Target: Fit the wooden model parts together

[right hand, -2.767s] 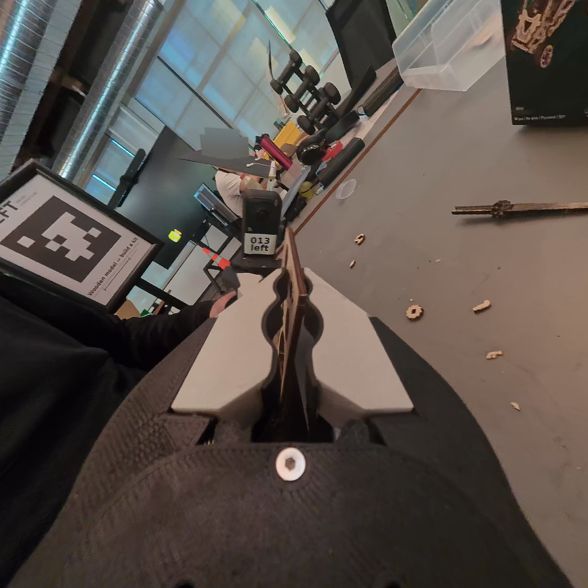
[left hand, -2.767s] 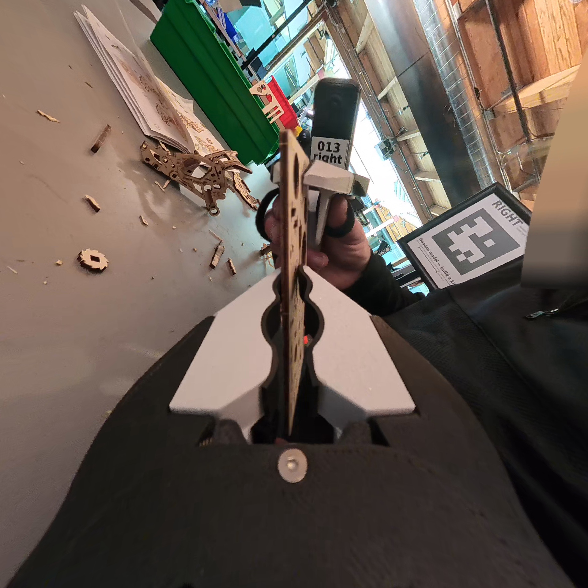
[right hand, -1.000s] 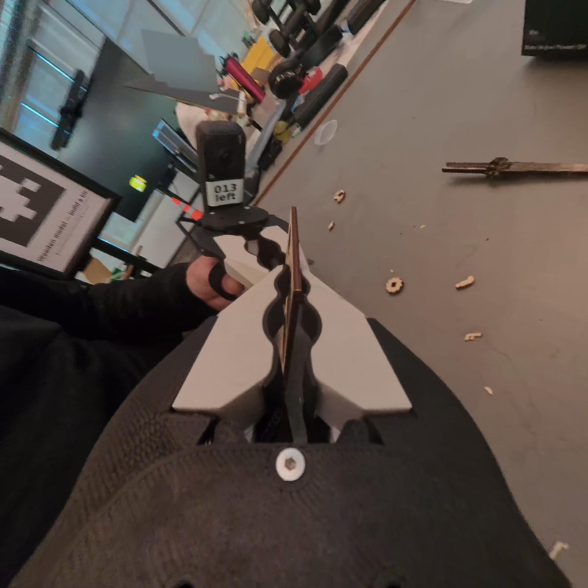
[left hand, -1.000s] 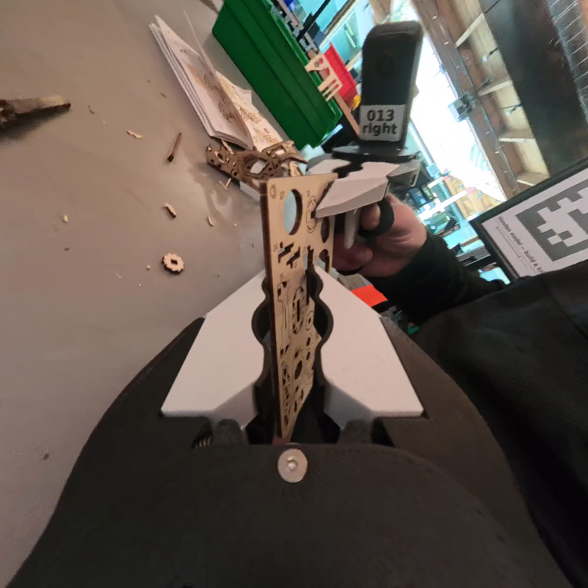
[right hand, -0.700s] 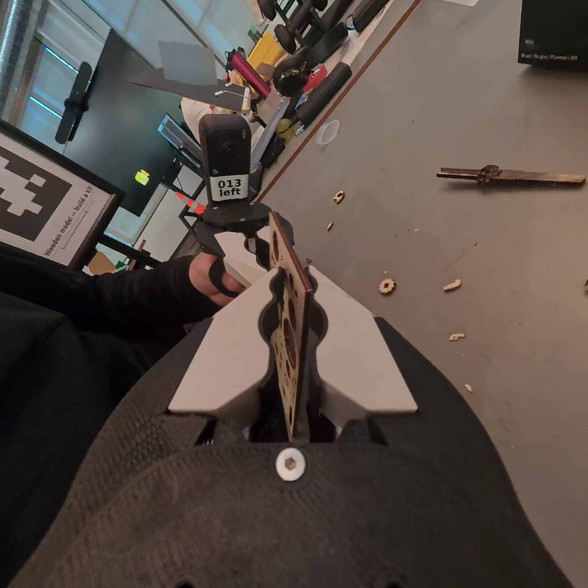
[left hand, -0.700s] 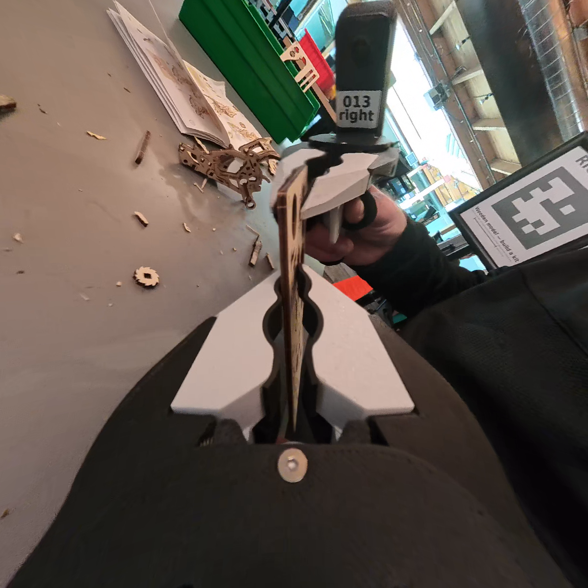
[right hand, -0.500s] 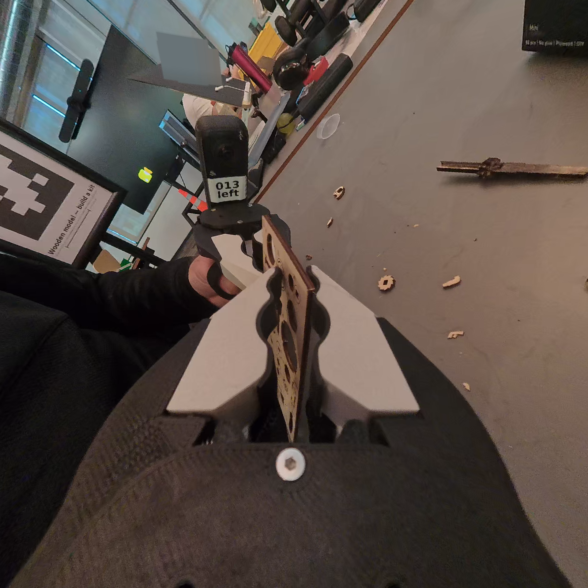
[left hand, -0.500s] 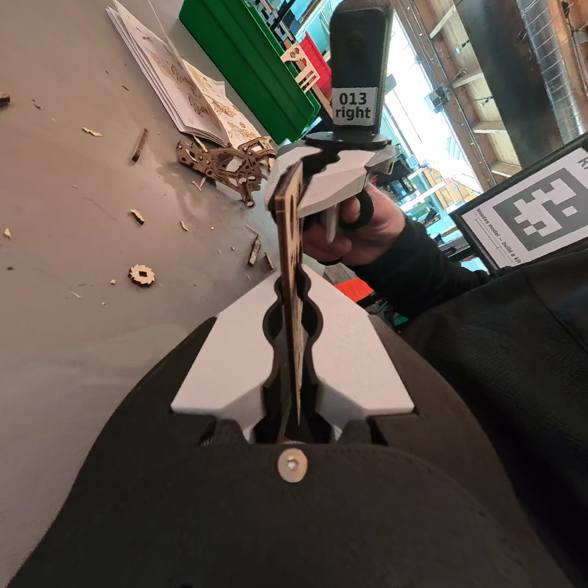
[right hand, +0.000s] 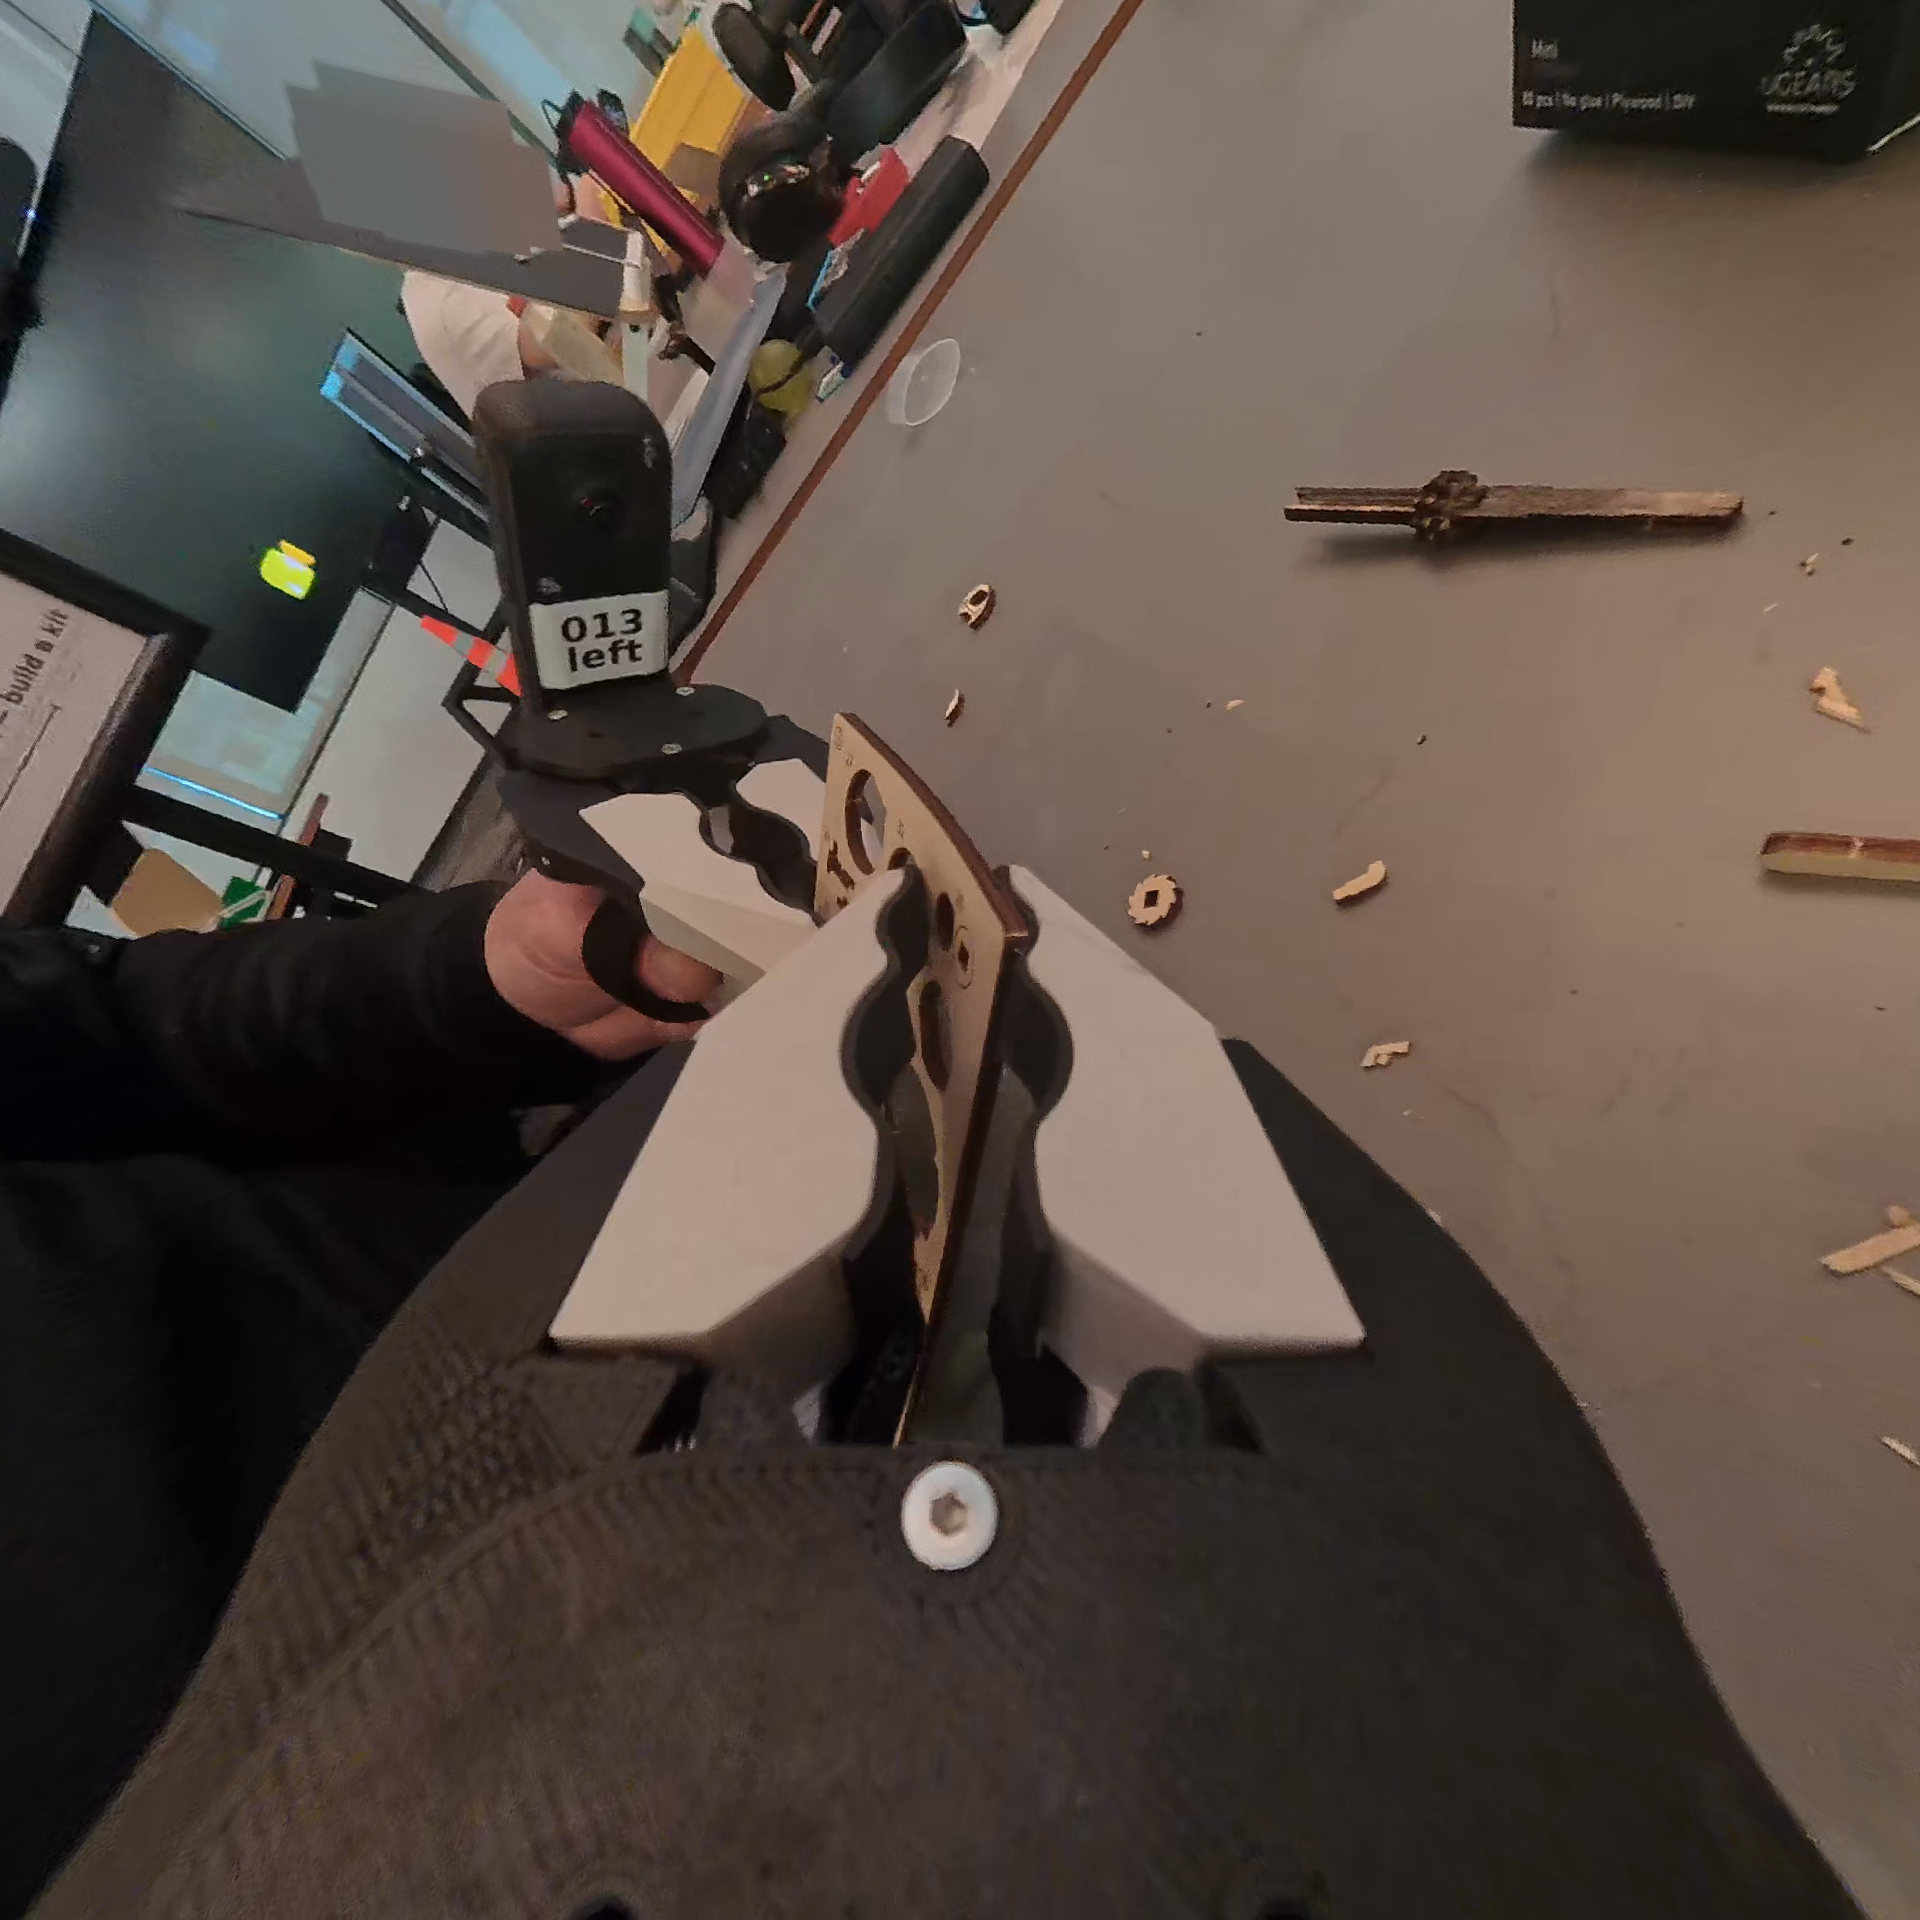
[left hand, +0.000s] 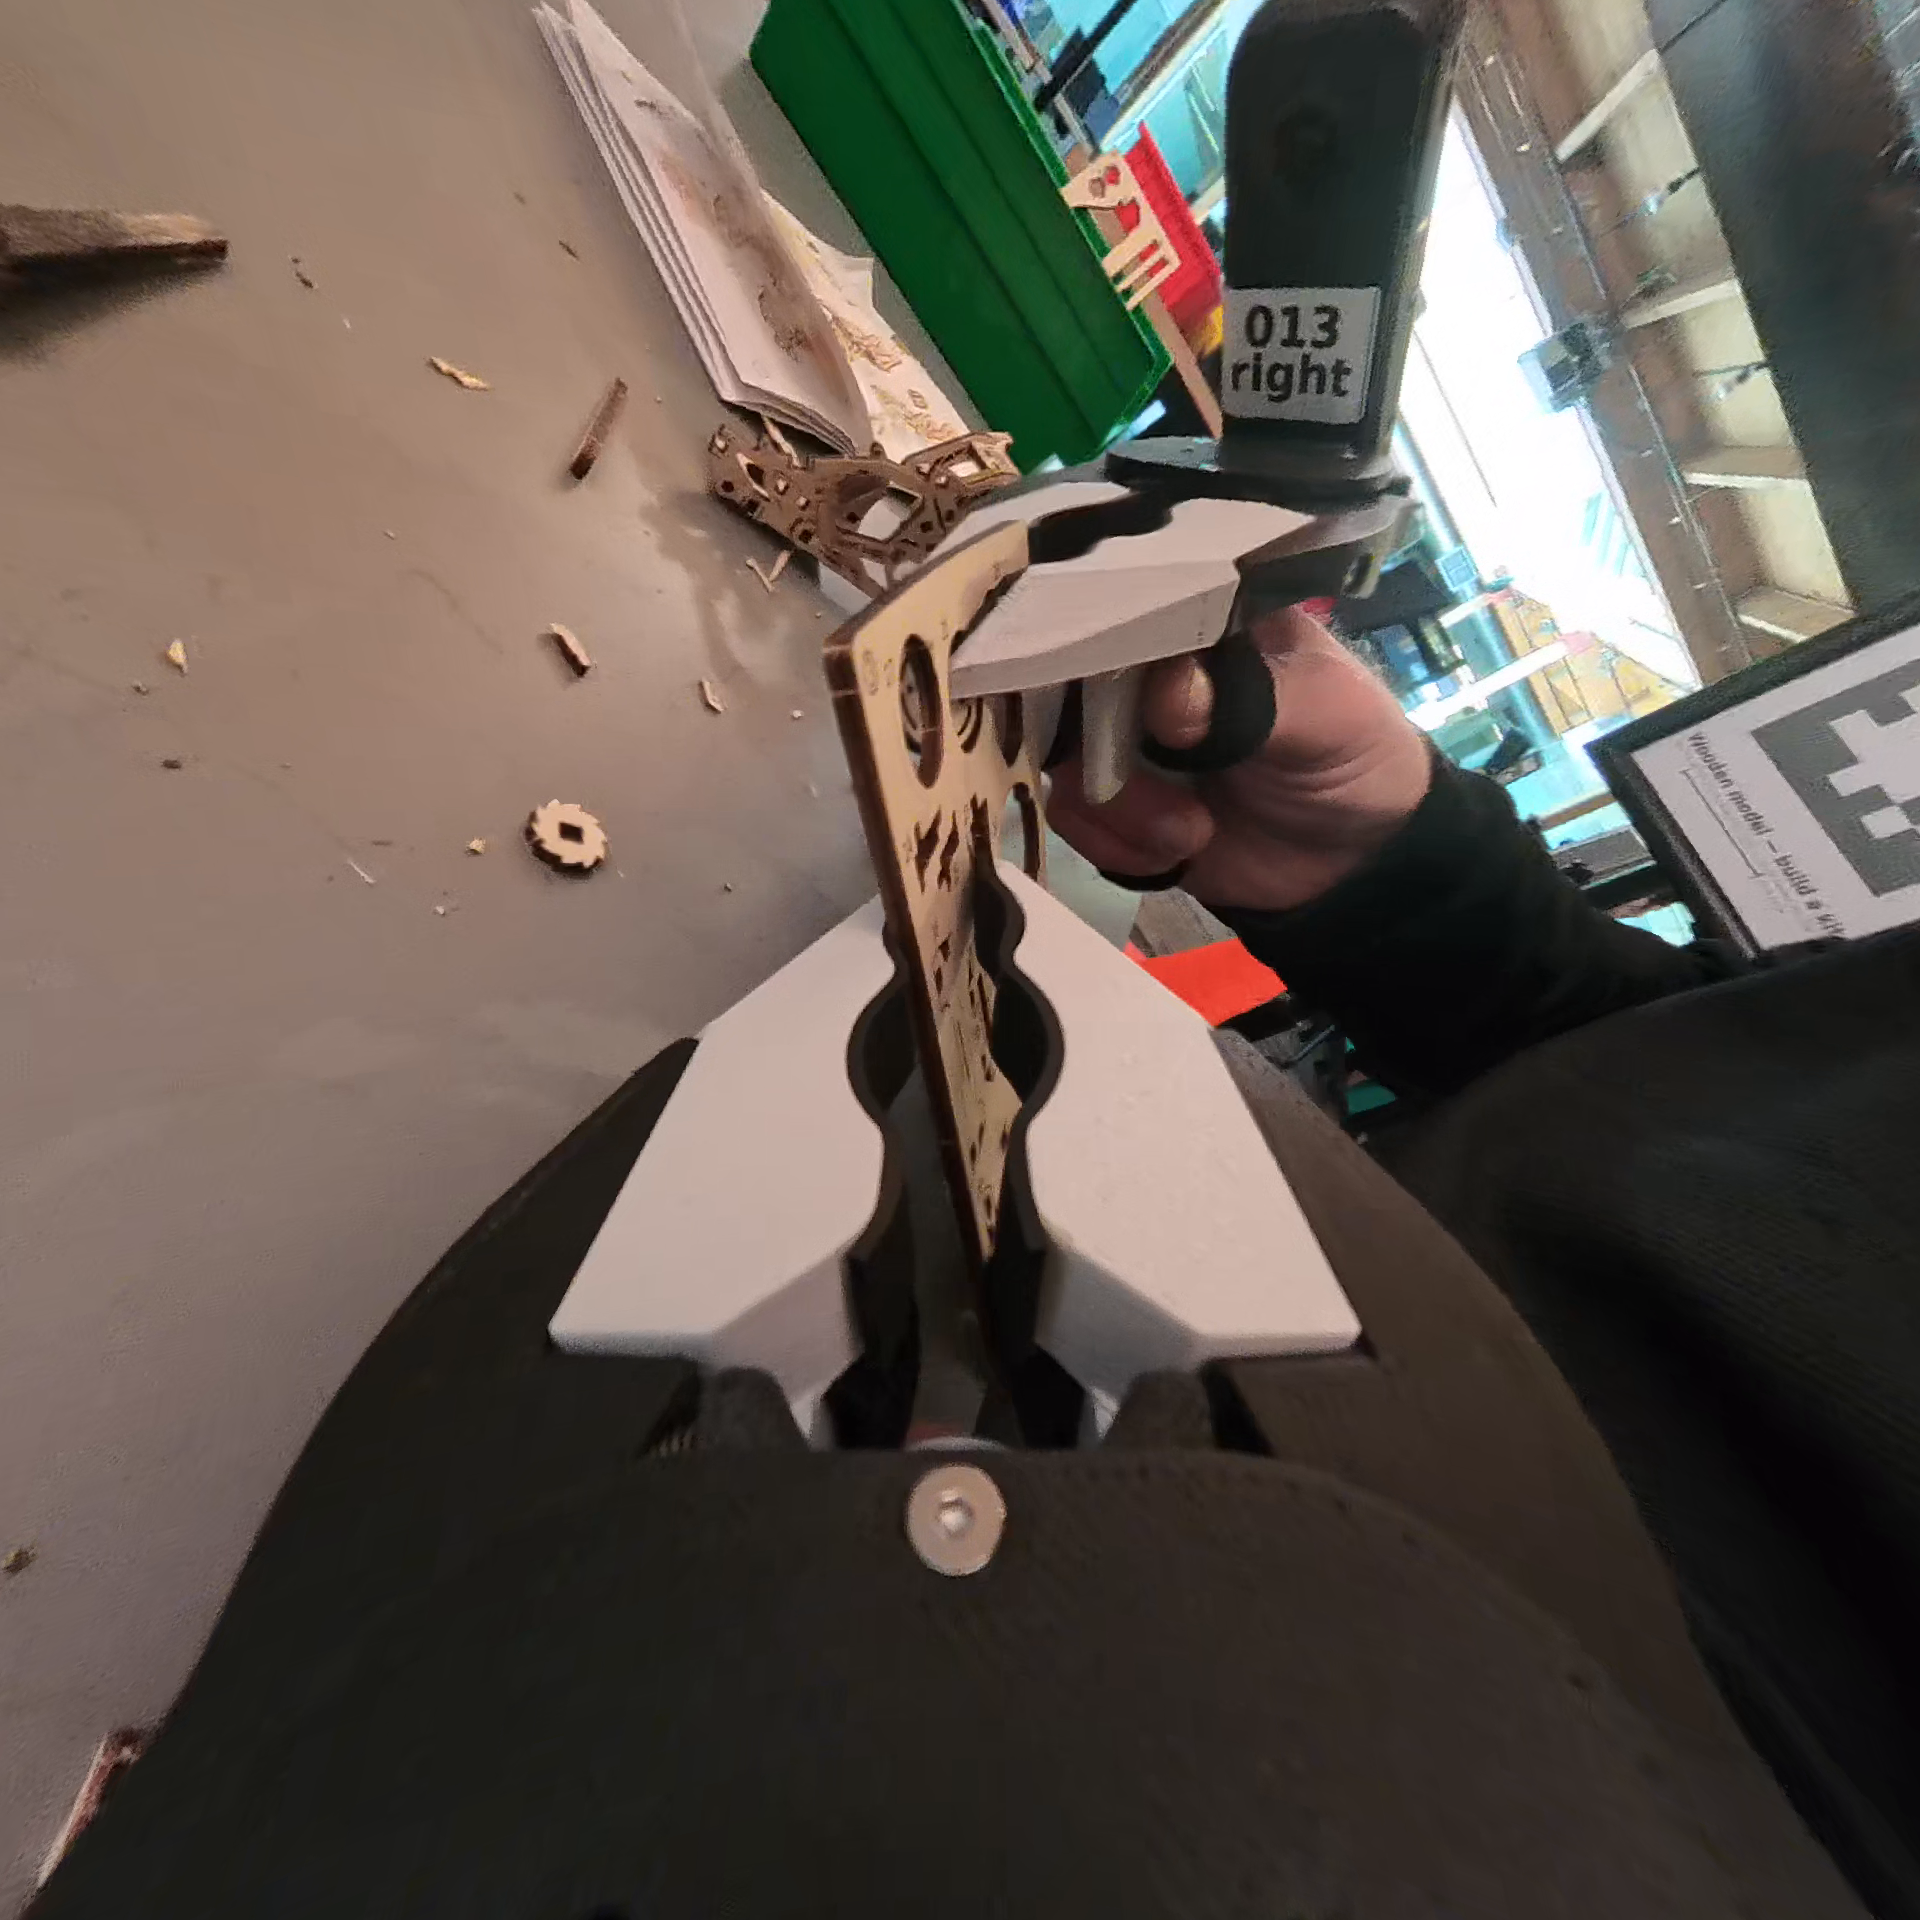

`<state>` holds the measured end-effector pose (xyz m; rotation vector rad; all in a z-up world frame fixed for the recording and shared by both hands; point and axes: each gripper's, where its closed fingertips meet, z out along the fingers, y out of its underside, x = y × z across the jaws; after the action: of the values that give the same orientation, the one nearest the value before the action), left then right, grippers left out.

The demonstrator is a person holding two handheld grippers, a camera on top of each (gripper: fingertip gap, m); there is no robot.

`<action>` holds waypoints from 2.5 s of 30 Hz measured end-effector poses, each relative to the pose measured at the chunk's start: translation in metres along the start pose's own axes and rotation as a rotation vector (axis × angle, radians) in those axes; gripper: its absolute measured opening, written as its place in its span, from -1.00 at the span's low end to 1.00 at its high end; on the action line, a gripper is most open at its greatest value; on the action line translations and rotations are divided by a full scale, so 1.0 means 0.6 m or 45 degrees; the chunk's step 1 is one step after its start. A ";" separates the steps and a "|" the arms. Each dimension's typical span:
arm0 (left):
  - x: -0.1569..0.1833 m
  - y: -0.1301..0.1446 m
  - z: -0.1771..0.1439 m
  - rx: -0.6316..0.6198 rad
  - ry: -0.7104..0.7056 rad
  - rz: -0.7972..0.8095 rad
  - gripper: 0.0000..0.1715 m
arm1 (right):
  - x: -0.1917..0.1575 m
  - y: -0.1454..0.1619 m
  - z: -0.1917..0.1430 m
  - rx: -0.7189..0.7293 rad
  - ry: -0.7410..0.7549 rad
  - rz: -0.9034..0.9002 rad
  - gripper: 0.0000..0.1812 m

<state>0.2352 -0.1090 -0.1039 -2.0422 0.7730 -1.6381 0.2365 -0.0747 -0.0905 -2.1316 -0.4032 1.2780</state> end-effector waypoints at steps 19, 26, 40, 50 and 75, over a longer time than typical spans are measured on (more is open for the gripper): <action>0.069 -0.054 -0.031 0.027 0.253 0.245 -0.98 | -0.064 -0.065 -0.116 0.250 -0.340 0.060 -0.95; 0.102 -0.055 -0.042 -0.330 -0.174 1.172 -0.99 | -0.127 -0.092 -0.142 0.055 -0.364 -0.125 -0.82; 0.134 -0.042 -0.037 -0.623 -0.434 1.950 -0.99 | -0.169 0.002 -0.106 -0.306 -0.263 -0.415 -0.96; 0.135 -0.008 -0.025 -0.646 -0.416 1.996 -0.99 | -0.129 0.001 -0.106 -0.144 -0.043 -0.436 -1.00; 0.054 0.043 -0.004 -0.626 -0.541 1.382 -0.19 | 0.023 0.100 -0.382 0.364 0.158 0.157 -1.00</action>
<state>0.2334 -0.1496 -0.0956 -1.5898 1.7861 -0.4164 0.4397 -0.1930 -0.0594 -2.0015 -0.0335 1.1834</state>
